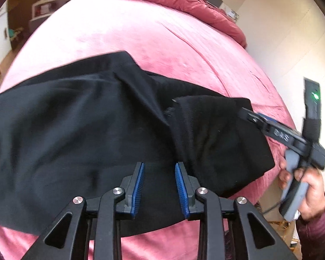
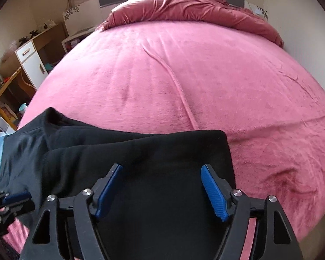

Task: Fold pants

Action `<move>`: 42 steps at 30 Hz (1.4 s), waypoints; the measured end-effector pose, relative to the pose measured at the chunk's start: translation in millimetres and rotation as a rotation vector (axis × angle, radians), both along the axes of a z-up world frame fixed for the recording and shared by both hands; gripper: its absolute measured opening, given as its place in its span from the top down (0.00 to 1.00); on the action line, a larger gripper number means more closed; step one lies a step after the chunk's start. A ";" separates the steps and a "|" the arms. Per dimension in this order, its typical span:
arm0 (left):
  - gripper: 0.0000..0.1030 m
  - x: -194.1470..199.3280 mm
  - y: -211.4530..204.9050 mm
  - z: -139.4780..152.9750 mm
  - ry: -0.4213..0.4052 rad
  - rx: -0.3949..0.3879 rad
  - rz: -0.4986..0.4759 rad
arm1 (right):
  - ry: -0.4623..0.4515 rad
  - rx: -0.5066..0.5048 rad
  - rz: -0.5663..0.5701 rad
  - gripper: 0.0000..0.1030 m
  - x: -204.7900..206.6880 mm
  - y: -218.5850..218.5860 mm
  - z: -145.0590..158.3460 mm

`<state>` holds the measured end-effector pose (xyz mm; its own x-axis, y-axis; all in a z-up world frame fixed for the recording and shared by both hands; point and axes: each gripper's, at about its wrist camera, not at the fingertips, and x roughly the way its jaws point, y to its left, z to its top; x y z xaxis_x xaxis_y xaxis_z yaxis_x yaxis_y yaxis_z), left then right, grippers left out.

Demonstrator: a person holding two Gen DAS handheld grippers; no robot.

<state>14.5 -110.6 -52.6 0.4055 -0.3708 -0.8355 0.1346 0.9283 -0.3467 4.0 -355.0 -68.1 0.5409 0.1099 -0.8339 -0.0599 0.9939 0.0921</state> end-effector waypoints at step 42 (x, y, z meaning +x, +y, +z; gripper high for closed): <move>0.60 -104.3 243.0 4.5 0.085 -0.386 0.669 | 0.110 -0.007 0.102 0.00 -51.3 112.1 -48.2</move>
